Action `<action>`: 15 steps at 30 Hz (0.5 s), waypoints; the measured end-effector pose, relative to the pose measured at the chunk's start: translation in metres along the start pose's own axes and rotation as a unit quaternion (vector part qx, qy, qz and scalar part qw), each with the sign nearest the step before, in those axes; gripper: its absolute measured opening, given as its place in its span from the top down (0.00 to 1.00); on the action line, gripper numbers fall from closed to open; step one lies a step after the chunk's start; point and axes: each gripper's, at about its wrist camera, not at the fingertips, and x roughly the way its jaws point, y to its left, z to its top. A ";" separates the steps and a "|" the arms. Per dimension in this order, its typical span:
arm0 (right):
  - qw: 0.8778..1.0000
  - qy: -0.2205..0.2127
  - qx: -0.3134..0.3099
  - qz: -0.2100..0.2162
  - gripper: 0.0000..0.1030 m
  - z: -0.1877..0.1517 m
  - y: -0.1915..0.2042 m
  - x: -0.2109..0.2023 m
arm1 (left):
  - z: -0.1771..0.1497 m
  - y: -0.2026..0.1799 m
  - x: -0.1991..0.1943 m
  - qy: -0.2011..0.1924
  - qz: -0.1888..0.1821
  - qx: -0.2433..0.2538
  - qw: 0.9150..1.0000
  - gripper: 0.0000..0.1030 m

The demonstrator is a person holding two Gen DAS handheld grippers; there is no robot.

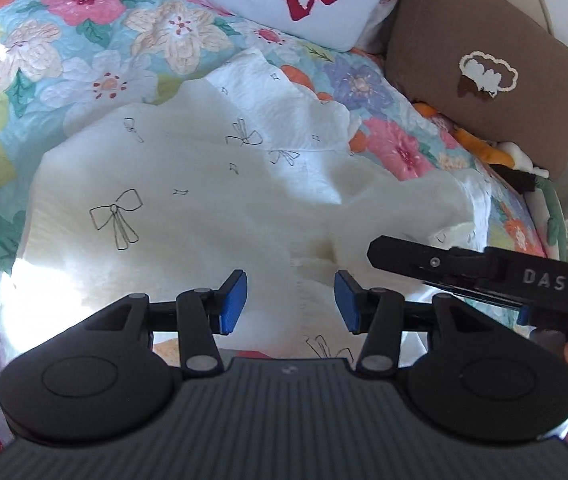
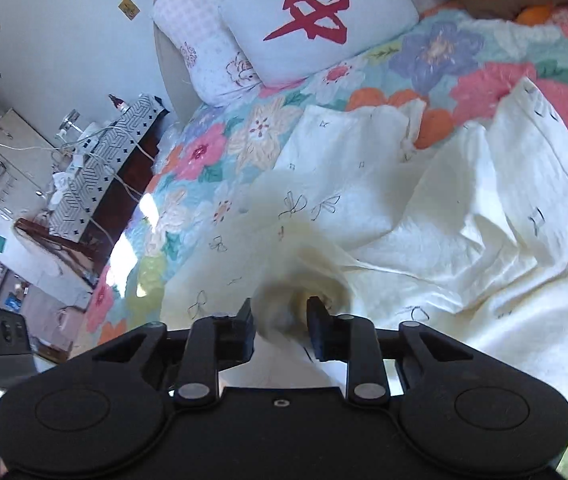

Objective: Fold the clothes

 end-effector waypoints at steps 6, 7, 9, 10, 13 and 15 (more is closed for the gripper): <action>0.999 0.011 -0.048 0.000 0.47 -0.006 -0.005 -0.054 | -0.001 -0.032 0.004 -0.011 -0.013 0.093 0.996 0.45; 0.997 0.007 -0.078 -0.024 0.47 -0.009 0.000 -0.060 | -0.002 -0.035 0.005 -0.012 -0.011 0.103 0.995 0.44; 0.993 -0.001 -0.104 -0.052 0.47 -0.014 0.002 -0.065 | -0.001 -0.038 0.007 -0.010 -0.009 0.114 0.993 0.39; 0.993 0.000 -0.103 -0.054 0.47 -0.015 -0.001 -0.065 | 0.000 -0.039 0.008 -0.010 -0.006 0.118 0.993 0.38; 0.992 0.032 -0.109 -0.055 0.47 -0.020 -0.009 -0.055 | 0.002 -0.040 0.011 -0.008 0.026 0.135 0.990 0.37; 0.988 0.046 -0.127 -0.073 0.47 -0.025 -0.011 -0.047 | 0.002 -0.039 0.012 -0.011 0.039 0.145 0.989 0.37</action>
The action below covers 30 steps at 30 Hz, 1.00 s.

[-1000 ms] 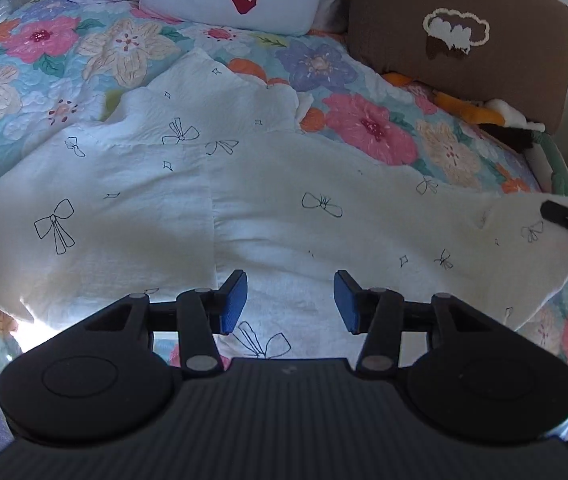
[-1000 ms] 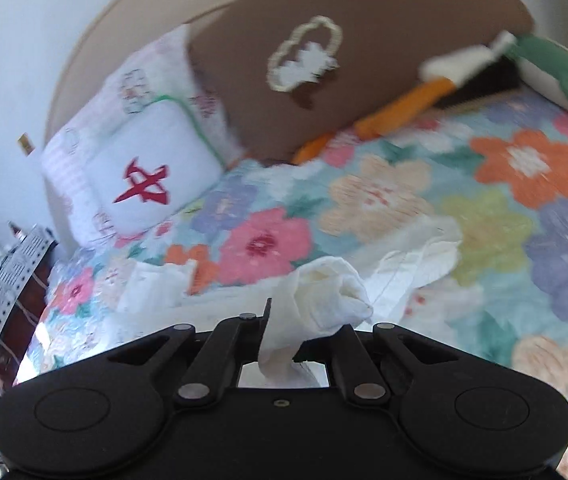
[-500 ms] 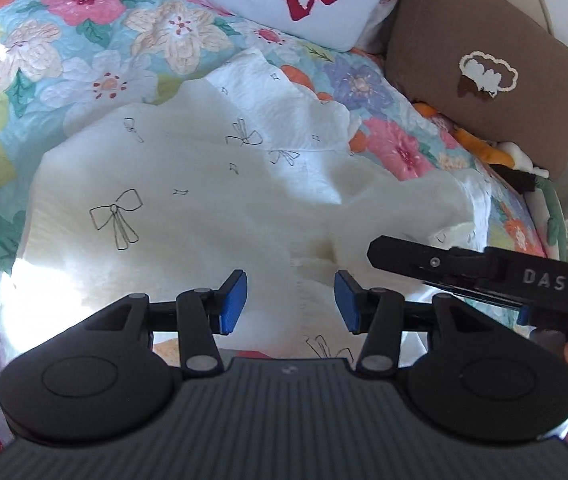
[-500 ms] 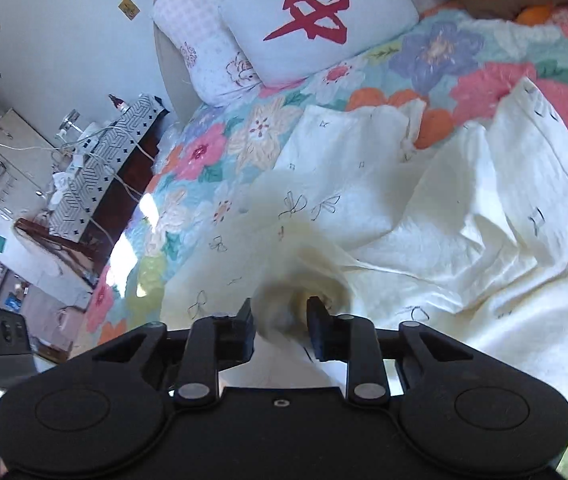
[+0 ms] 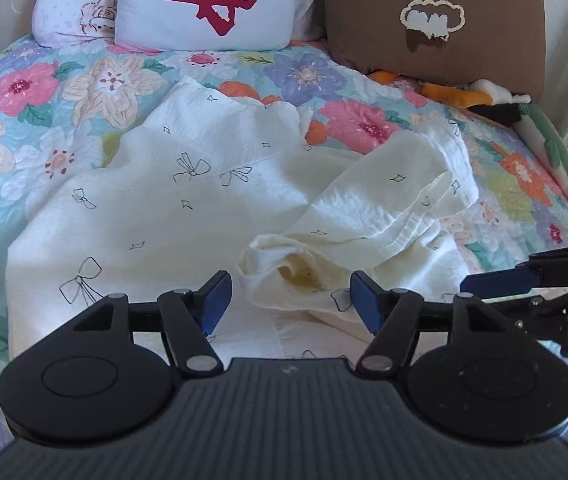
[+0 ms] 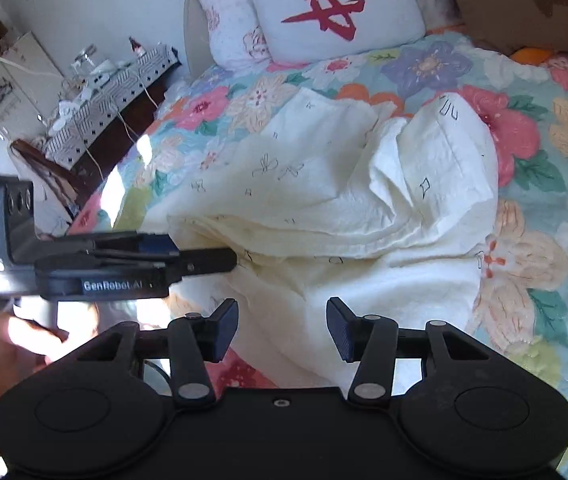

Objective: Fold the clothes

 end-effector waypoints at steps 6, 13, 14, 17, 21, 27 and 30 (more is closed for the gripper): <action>0.999 0.014 -0.032 -0.024 0.47 -0.007 0.003 0.014 | 0.004 -0.007 0.008 0.001 0.035 0.041 0.999 0.98; 0.997 -0.003 -0.064 -0.050 0.47 -0.003 0.015 0.021 | 0.028 -0.010 -0.024 -0.053 0.081 0.037 0.995 0.97; 0.997 -0.009 -0.063 -0.047 0.47 -0.002 0.017 0.020 | 0.032 -0.007 -0.034 -0.070 0.087 0.032 0.993 0.97; 0.996 -0.005 -0.080 -0.042 0.47 -0.002 0.025 0.024 | 0.039 0.011 -0.059 -0.104 0.115 0.004 0.988 0.97; 0.992 0.000 -0.105 -0.065 0.47 -0.009 0.030 0.032 | 0.025 0.043 -0.055 -0.082 0.174 -0.029 0.981 0.97; 0.993 0.023 -0.094 -0.072 0.47 -0.014 0.024 0.044 | -0.003 0.065 -0.050 -0.050 0.192 -0.095 0.976 0.97; 0.991 0.023 -0.106 -0.073 0.47 -0.014 0.028 0.043 | 0.002 0.050 -0.064 -0.073 0.213 -0.049 0.973 0.97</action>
